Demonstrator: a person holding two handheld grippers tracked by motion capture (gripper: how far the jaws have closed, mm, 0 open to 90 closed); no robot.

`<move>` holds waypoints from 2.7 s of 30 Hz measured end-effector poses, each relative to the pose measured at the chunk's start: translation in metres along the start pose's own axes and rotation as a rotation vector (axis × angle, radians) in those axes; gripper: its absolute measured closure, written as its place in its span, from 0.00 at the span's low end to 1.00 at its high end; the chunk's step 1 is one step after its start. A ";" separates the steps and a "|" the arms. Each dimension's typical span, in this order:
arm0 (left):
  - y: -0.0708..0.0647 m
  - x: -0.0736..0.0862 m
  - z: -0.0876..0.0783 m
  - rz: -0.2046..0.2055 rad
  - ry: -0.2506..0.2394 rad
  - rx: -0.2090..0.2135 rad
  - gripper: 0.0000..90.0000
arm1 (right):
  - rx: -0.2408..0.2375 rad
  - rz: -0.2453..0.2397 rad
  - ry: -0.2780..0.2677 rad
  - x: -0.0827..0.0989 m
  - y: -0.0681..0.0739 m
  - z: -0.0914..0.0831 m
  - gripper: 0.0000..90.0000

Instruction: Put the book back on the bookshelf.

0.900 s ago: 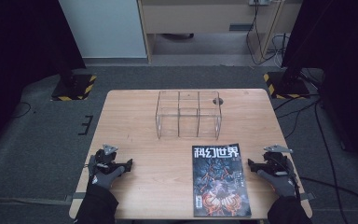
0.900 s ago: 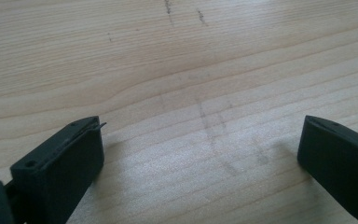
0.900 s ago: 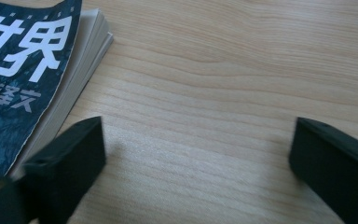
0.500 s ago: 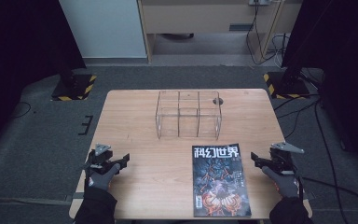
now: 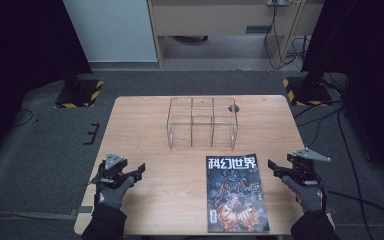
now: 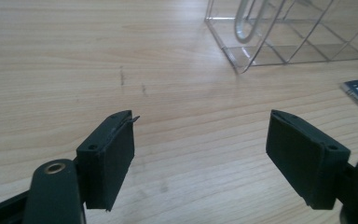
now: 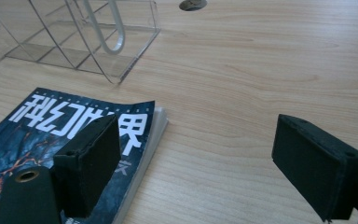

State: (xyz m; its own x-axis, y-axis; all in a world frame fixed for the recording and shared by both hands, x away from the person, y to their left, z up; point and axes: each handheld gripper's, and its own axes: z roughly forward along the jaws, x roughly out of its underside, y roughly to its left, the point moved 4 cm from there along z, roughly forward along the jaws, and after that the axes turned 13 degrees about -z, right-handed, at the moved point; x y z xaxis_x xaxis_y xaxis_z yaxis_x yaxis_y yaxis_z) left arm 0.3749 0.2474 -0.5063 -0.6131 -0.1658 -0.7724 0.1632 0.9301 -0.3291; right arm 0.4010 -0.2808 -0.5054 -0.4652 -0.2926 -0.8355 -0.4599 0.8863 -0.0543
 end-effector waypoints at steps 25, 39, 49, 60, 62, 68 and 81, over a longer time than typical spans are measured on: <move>-0.086 0.012 0.010 0.130 0.004 0.123 0.25 | -0.103 -0.071 0.044 0.008 0.045 0.005 0.18; -0.139 0.034 0.032 0.199 0.059 0.183 0.24 | -0.112 -0.068 0.079 0.026 0.055 0.004 0.20; -0.170 0.056 0.052 0.230 0.120 0.218 0.25 | -0.127 -0.103 0.103 0.030 0.063 0.011 0.22; -0.184 0.081 0.066 0.266 0.197 0.235 0.26 | -0.134 -0.110 0.137 0.035 0.068 0.017 0.25; -0.187 0.084 0.068 0.272 0.206 0.239 0.26 | -0.138 -0.111 0.139 0.036 0.068 0.018 0.25; -0.193 0.092 0.074 0.277 0.225 0.246 0.28 | -0.156 -0.095 0.154 0.038 0.069 0.021 0.25; -0.200 0.100 0.076 0.306 0.241 0.256 0.28 | -0.173 -0.088 0.183 0.040 0.073 0.027 0.26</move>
State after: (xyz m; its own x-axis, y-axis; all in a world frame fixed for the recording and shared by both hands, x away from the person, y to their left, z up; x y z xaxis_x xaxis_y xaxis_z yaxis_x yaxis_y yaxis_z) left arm 0.3400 0.0199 -0.5591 -0.6643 0.2126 -0.7166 0.5312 0.8087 -0.2525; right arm 0.3687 -0.2178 -0.5573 -0.5394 -0.4397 -0.7181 -0.6197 0.7847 -0.0150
